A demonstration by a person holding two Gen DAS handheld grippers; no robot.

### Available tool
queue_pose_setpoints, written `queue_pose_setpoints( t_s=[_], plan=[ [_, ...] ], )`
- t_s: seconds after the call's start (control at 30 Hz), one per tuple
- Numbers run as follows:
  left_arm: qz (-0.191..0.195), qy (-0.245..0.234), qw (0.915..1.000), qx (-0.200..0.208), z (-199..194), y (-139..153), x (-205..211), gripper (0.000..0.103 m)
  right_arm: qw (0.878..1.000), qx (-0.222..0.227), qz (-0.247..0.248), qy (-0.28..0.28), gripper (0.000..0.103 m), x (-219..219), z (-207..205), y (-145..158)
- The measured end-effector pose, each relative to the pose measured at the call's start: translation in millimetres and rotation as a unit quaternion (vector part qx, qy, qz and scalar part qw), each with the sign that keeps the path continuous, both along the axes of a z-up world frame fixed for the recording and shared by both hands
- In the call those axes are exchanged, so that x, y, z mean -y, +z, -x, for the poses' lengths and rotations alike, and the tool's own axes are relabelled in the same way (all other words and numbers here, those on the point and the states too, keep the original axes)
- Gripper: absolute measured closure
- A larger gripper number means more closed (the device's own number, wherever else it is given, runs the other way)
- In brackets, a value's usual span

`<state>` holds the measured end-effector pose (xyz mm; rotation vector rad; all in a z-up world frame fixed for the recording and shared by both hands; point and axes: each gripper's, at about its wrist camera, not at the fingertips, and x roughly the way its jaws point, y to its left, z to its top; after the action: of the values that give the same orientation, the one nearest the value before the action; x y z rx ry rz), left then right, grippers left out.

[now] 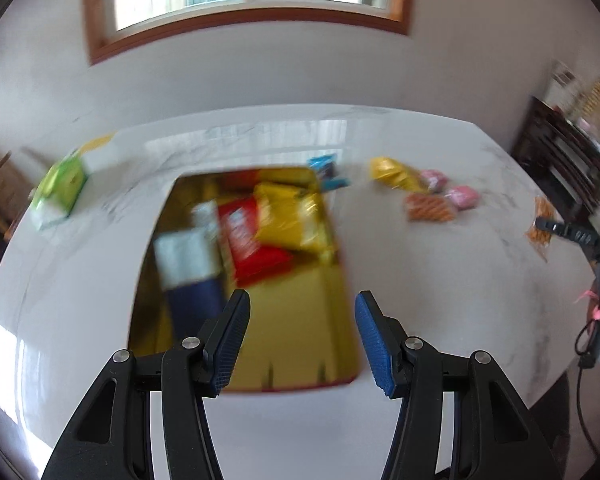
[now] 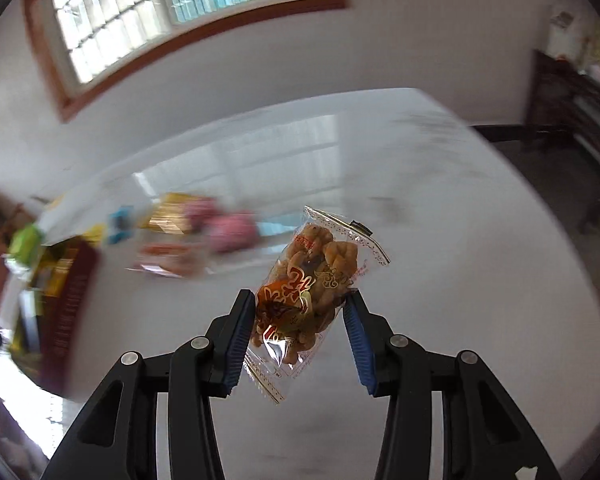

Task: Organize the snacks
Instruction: 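Grasp the blue wrapped candy with the left gripper while the right gripper holds the peanut packet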

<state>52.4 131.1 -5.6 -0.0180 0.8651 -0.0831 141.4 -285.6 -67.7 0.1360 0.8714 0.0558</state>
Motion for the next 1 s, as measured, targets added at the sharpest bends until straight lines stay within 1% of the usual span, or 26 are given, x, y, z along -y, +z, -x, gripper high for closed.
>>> queue_pose_setpoints(
  t_s=[0.03, 0.07, 0.1, 0.13, 0.2, 0.23, 0.3, 0.33, 0.37, 0.4, 0.43, 0.47, 0.5, 0.57, 0.63, 0.77, 0.87, 1.0],
  plan=[
    [0.005, -0.007, 1.0, 0.0, -6, 4, 4, 0.044, 1.0, 0.0, 0.013, -0.009, 0.061, 9, 1, -4],
    [0.016, -0.017, 0.9997, -0.002, -17, 12, 8, 0.036, 1.0, -0.001, 0.017, -0.021, 0.061, 24, 3, -10],
    [0.03, -0.024, 0.9993, -0.006, -30, 19, 11, 0.029, 1.0, -0.003, 0.009, -0.026, 0.061, 35, 5, -14],
    [0.053, -0.028, 0.9981, -0.013, -52, 28, 13, 0.027, 1.0, -0.005, 0.001, -0.031, 0.061, 43, 6, -18],
    [0.073, -0.021, 0.9968, -0.022, -84, 36, 14, 0.026, 0.999, -0.004, -0.007, -0.036, 0.061, 54, 8, -26],
    [0.089, -0.013, 0.9954, -0.032, -111, 40, 15, 0.026, 0.999, -0.002, -0.01, -0.035, 0.061, 52, 8, -28],
    [0.104, -0.012, 0.9933, -0.049, -145, 38, 19, 0.026, 0.999, 0.003, -0.016, -0.031, 0.061, 52, 6, -32],
    [0.11, -0.009, 0.9918, -0.065, -171, 33, 24, 0.026, 0.999, 0.004, -0.021, -0.03, 0.061, 55, 4, -34],
    [0.114, -0.01, 0.9905, -0.076, -185, 29, 28, 0.026, 0.999, 0.005, -0.03, -0.028, 0.061, 63, 4, -34],
    [0.115, -0.013, 0.9895, -0.087, -199, 23, 33, 0.026, 0.999, 0.007, -0.034, -0.028, 0.061, 63, 5, -36],
    [0.103, -0.015, 0.9895, -0.101, -215, 16, 39, 0.026, 0.999, 0.008, -0.038, -0.027, 0.061, 62, 5, -38],
    [0.079, -0.007, 0.9898, -0.118, -231, 6, 44, 0.026, 0.999, 0.008, -0.044, -0.024, 0.061, 63, 4, -39],
    [0.065, 0.005, 0.989, -0.133, -245, -5, 46, 0.026, 0.999, 0.009, -0.047, -0.023, 0.061, 64, 4, -41],
    [0.057, 0.012, 0.9861, -0.155, -263, -20, 50, 0.026, 0.998, 0.008, -0.052, -0.02, 0.061, 64, 2, -47],
    [0.038, 0.029, 0.9826, -0.18, -273, -36, 52, 0.026, 0.998, 0.011, -0.058, -0.017, 0.061, 66, 3, -49],
    [0.028, 0.05, 0.9793, -0.194, -283, -58, 48, 0.026, 0.997, 0.014, -0.069, -0.015, 0.061, 69, 2, -50],
    [0.01, 0.065, 0.9767, -0.204, -291, -72, 47, 0.026, 0.997, 0.015, -0.071, -0.011, 0.061, 68, 1, -51],
    [0.015, 0.072, 0.9739, -0.215, -297, -86, 50, 0.026, 0.997, 0.014, -0.079, -0.011, 0.061, 71, 0, -52]
  ],
)
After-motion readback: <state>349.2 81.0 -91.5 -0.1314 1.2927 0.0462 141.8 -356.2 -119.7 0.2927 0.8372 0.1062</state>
